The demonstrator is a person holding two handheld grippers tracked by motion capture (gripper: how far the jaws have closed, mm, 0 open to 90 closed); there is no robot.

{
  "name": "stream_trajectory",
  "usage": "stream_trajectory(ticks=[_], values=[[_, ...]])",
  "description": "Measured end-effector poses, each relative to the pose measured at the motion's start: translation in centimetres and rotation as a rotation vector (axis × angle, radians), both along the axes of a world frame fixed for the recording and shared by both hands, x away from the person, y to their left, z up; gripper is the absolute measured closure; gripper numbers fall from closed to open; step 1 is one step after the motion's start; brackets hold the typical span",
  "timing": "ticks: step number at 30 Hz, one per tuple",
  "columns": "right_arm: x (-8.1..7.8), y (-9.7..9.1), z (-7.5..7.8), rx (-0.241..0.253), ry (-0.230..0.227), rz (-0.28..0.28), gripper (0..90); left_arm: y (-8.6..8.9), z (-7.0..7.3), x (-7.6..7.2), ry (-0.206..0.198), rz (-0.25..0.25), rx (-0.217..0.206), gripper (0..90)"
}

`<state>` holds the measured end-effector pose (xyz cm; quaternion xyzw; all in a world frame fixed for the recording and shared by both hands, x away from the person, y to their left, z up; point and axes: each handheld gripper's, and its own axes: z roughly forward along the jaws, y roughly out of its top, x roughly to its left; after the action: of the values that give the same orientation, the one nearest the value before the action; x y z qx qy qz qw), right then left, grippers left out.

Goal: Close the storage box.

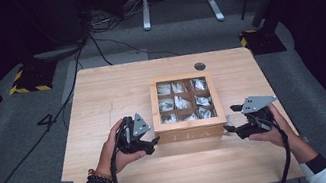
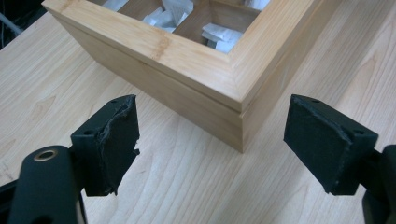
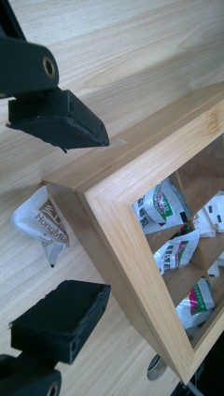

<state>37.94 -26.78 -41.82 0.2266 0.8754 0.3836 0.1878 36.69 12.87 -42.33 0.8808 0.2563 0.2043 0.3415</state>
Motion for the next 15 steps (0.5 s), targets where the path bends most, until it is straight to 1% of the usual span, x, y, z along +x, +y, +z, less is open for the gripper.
stream_trajectory(ticks=[4, 6, 7, 9, 10, 12, 14, 15], values=[[-0.1, -0.2, 0.0, -0.011, -0.007, -0.008, 24.3, 0.5, -0.1, -0.3, -0.007, 0.008, 0.011, 18.6], [-0.2, -0.5, 0.0, -0.015, -0.01, -0.014, 24.3, 0.7, -0.1, -0.5, -0.014, 0.013, 0.023, 18.6], [-0.3, -0.6, 0.0, -0.017, -0.017, -0.019, 24.4, 0.8, -0.1, -0.6, -0.014, 0.016, 0.025, 18.6], [-0.3, -0.8, 0.0, -0.015, -0.018, -0.024, 24.5, 1.1, -0.1, -0.7, -0.018, 0.022, 0.029, 18.7], [-0.4, -1.0, 0.0, -0.02, -0.019, -0.036, 24.3, 1.3, -0.2, -0.9, -0.023, 0.027, 0.03, 18.8], [-0.4, -1.2, 0.0, -0.024, -0.023, -0.04, 24.3, 1.5, -0.2, -1.0, -0.019, 0.032, 0.03, 18.8], [-0.5, -1.5, -0.1, -0.034, -0.021, -0.058, 24.4, 1.7, -0.3, -1.1, -0.017, 0.036, 0.029, 18.7], [-0.5, -1.5, -0.1, -0.034, -0.021, -0.058, 24.4, 1.7, -0.4, -1.2, -0.023, 0.036, 0.033, 18.7]])
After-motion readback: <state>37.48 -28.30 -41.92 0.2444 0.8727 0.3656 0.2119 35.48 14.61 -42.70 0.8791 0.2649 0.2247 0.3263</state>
